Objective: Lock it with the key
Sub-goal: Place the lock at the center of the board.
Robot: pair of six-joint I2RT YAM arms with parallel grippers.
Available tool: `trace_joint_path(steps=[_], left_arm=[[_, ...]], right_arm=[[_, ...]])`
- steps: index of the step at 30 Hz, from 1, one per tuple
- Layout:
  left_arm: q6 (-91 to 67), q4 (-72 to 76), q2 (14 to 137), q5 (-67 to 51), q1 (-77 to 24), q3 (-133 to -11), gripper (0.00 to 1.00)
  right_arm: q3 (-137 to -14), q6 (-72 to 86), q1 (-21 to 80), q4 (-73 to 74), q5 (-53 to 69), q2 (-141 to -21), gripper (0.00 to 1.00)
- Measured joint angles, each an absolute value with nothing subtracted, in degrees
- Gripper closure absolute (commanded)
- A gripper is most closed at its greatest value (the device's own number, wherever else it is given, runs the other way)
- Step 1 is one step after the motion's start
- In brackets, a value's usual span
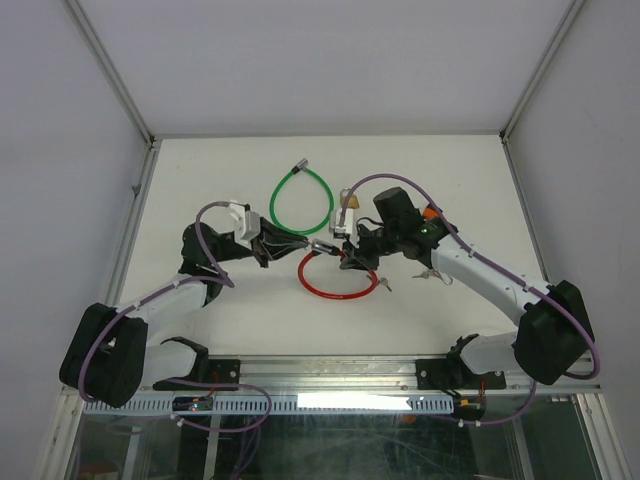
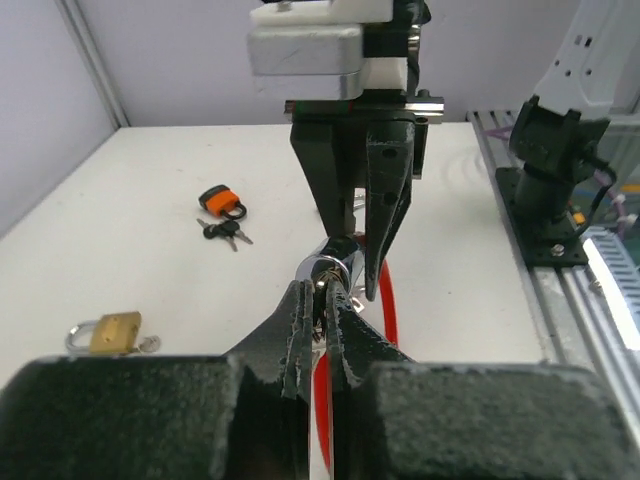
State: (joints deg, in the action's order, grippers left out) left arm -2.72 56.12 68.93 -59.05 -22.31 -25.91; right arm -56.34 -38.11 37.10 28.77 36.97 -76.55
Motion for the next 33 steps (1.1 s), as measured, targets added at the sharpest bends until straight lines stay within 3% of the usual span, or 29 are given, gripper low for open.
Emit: trace_joint_path(steps=[11,17,22,27,33], left_arm=[[-41.8,62.7,69.1,-54.0,-17.0,-23.8,1.0],[-36.0,66.7,59.4,-49.8,-16.8,-15.9,1.0],[-33.1,52.1,43.9,-29.3,-16.9,-14.9,1.0],[-36.8,36.9,51.7,-14.8,-16.7,-20.2,1.0],[-43.4,27.0,63.9,-8.4,-12.0,-19.0,1.0]], right_arm=[[-56.2,-38.0,36.5,29.4,36.5,-76.5,1.0],[-56.2,-38.0,35.8,30.7,35.8,-76.5,1.0],[-56.2,-37.9,35.8,30.8,35.8,-76.5,1.0],[-56.2,-37.2,35.5,30.7,36.2,-76.5,1.0],[-55.6,-35.0,33.9,30.1,37.4,-76.5,1.0]])
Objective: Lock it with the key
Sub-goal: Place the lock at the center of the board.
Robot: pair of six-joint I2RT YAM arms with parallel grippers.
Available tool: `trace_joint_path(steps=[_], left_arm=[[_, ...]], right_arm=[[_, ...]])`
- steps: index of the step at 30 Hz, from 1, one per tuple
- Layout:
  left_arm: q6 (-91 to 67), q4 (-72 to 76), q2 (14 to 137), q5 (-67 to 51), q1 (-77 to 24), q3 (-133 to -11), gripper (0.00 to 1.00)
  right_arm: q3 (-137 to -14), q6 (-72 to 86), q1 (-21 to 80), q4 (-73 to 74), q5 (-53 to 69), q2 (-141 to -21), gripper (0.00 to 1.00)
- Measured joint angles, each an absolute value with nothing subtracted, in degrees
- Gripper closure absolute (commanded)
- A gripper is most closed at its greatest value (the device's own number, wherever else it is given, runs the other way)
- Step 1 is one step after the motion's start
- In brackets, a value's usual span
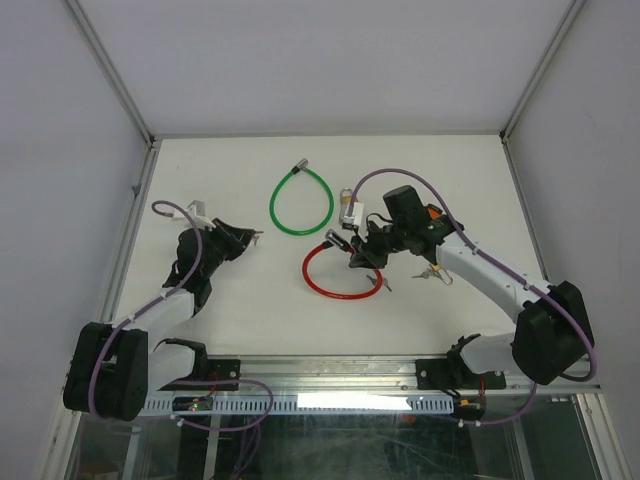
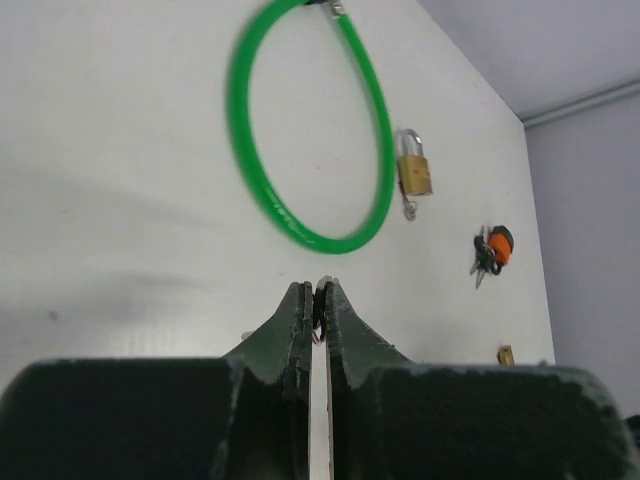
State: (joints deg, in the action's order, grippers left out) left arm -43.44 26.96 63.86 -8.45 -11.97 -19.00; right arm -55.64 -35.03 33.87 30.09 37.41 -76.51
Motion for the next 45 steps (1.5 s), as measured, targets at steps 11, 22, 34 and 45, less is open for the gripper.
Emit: trace_joint_path(steps=[11,22,34,45], left_arm=[[-50.5,26.0,71.1,-4.1,-7.0,-17.2,0.88],[-56.4,15.4,68.4,-1.5,-7.0,-17.6,0.41],[-53.8,2.9,24.9,3.9,-7.0,-17.5,0.18],[-47.1,6.0,18.2,-6.7,-7.0,-14.3,0.15]], right_arm=[[-56.5,-23.6,31.6,25.6,43.3,-79.6,1.0],[-69.6,-6.6,32.5,20.8,50.4,-97.1,1.0],[-93.8,6.5,42.1,19.4,51.6,-120.6,0.97],[-117.1,3.1,44.3,31.7,44.9,-138.8,0.4]])
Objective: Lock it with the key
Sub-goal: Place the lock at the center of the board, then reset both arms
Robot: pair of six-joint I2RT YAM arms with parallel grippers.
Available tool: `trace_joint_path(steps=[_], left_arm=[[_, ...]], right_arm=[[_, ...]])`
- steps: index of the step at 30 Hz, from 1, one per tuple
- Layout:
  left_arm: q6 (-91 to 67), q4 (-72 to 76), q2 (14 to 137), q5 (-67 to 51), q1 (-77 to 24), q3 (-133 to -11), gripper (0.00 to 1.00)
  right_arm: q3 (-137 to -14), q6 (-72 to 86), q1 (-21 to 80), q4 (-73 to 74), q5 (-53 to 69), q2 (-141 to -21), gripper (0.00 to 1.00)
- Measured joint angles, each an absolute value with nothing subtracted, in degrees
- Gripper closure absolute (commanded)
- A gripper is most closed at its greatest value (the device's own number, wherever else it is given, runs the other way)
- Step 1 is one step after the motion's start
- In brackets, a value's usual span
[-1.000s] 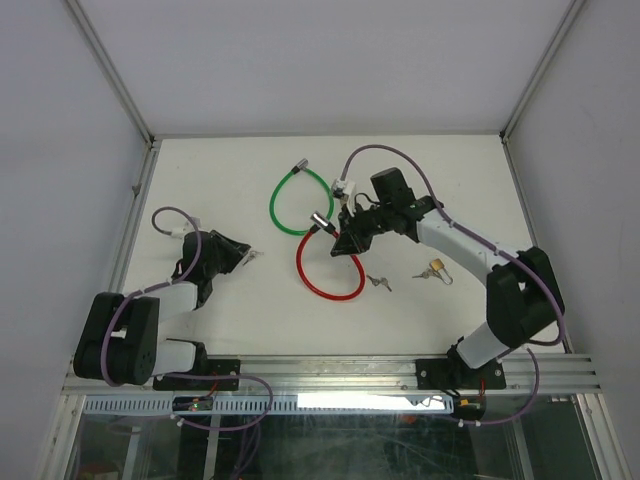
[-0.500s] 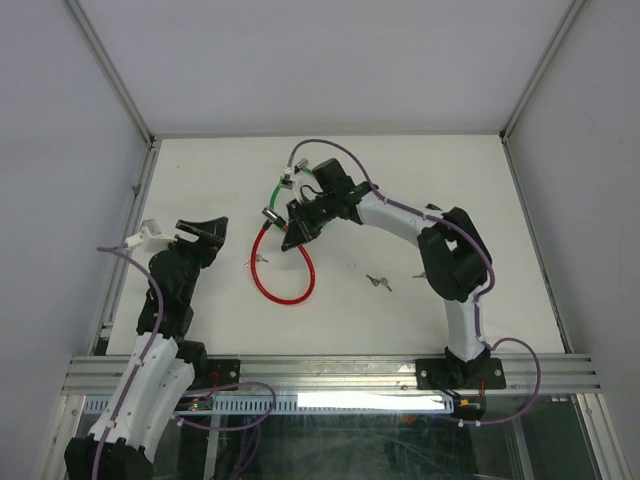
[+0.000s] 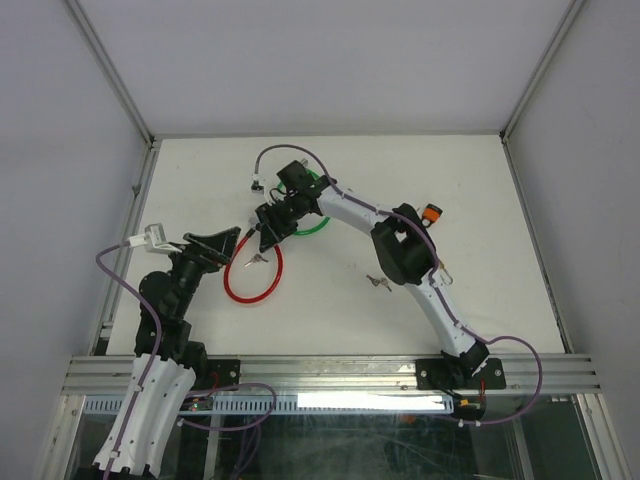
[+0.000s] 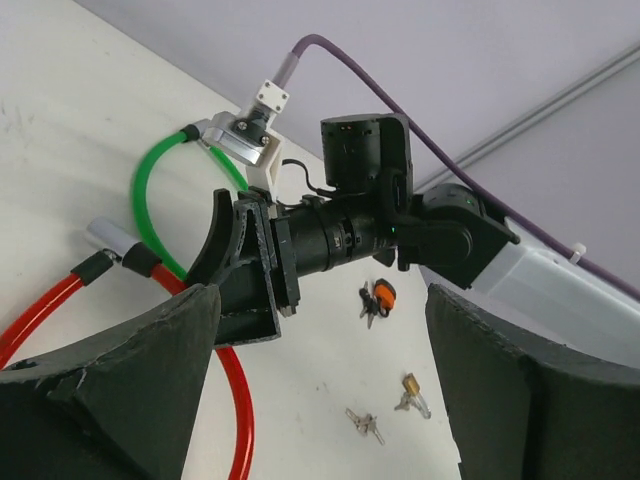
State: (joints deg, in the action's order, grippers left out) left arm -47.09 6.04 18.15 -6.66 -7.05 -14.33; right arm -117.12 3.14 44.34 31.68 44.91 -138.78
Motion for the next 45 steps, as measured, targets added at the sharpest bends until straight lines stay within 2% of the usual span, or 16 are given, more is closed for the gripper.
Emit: trace_joint_path(steps=[4,7,9,13,17,25,29,35,45], left_arm=[[-46.8,6.5,19.8,-9.3,-7.0,-14.2,0.14],[-46.4,6.9,20.4,-10.6,-7.0,-14.2,0.02],[-46.1,7.7,20.7,-11.2,-7.0,-14.2,0.01],[-46.2,11.2,23.6,-13.7,-7.0,-14.9,0.01],[-45.9,13.0,31.0,-17.8,-7.0,-20.1,0.01],[-41.6,8.8,39.9,-23.5,-7.1,-40.3,0.01],[-37.1,2.7,41.6,-23.7,-7.2,-51.9,0.01],[-32.9,-2.2,43.3,-25.1,-9.6,-61.2,0.01],[-27.2,-6.7,44.3,-26.4,-16.2,-60.7,0.01]], right_arm=[[-119.0,-2.1,44.1,37.7,40.0,-139.3,0.3],[-120.2,-6.3,43.9,39.5,36.6,-138.3,0.24],[-119.6,-9.6,43.7,41.0,34.0,-136.1,0.22],[-112.8,-16.5,43.6,41.8,28.4,-125.5,0.15],[-101.0,-22.1,42.9,40.8,23.1,-108.1,0.01],[-80.5,-22.9,33.9,29.8,10.3,-74.2,0.0],[-77.0,-22.7,33.9,28.5,7.8,-64.7,0.0],[-77.1,-19.5,32.3,28.1,7.2,-56.2,0.0],[-76.6,-13.5,28.9,28.7,9.6,-48.1,0.0]])
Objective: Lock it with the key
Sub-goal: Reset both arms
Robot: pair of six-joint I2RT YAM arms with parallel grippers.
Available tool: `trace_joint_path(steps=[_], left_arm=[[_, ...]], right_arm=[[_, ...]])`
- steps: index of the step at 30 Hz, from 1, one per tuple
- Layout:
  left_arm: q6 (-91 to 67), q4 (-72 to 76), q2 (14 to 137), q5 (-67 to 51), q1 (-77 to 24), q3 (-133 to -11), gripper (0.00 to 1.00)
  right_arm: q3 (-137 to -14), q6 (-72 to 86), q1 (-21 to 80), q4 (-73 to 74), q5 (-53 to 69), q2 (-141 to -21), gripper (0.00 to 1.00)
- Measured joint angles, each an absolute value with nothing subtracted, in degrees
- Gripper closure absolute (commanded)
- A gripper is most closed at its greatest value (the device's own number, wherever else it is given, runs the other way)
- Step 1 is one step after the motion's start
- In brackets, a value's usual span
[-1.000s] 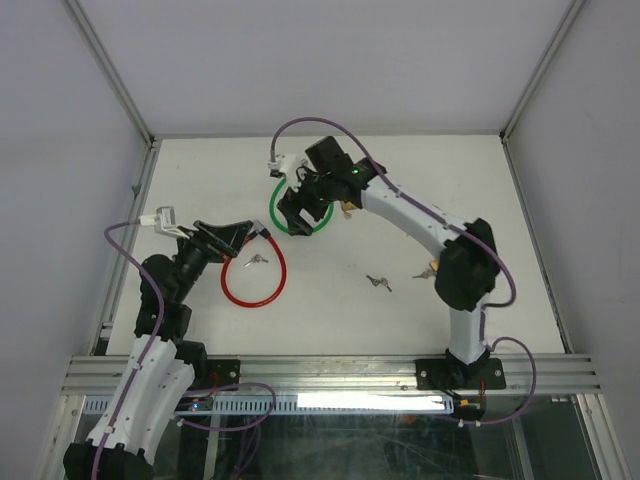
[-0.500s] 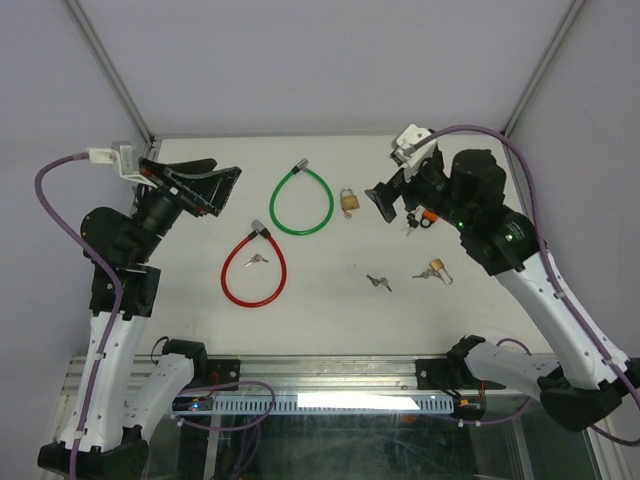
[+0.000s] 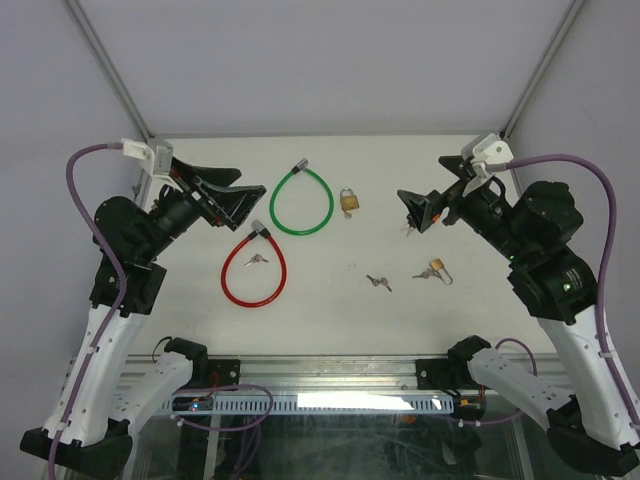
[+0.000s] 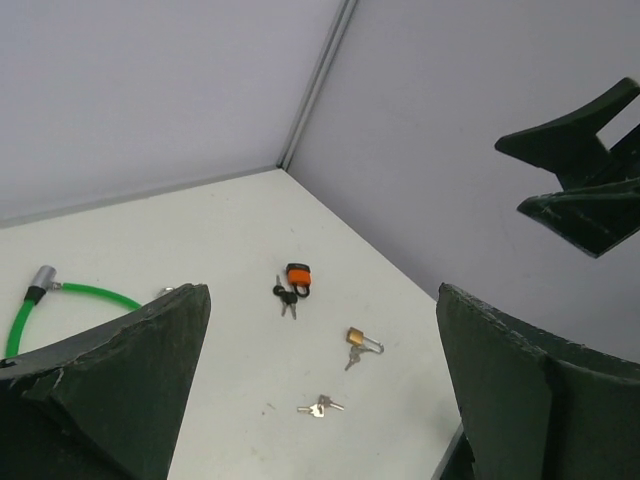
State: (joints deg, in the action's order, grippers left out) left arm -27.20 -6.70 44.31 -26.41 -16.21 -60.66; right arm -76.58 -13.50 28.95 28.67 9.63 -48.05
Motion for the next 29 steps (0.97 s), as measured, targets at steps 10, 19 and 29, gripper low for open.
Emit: trace_joint_path(steps=[10,19,29], left_arm=[[-24.8,-7.8,43.2,-27.8,-16.2,-57.1,0.01],[-23.3,-8.0,42.5,-27.7,-16.2,-56.3,0.01],[-23.3,-7.4,42.0,-27.7,-16.2,-55.2,0.01]], right_arm=[[-74.4,-11.3,27.9,29.4,9.9,-45.4,0.0],[-72.9,-10.8,27.8,29.4,7.9,-45.7,0.0],[-72.3,-11.0,27.8,29.0,6.3,-45.8,0.0]])
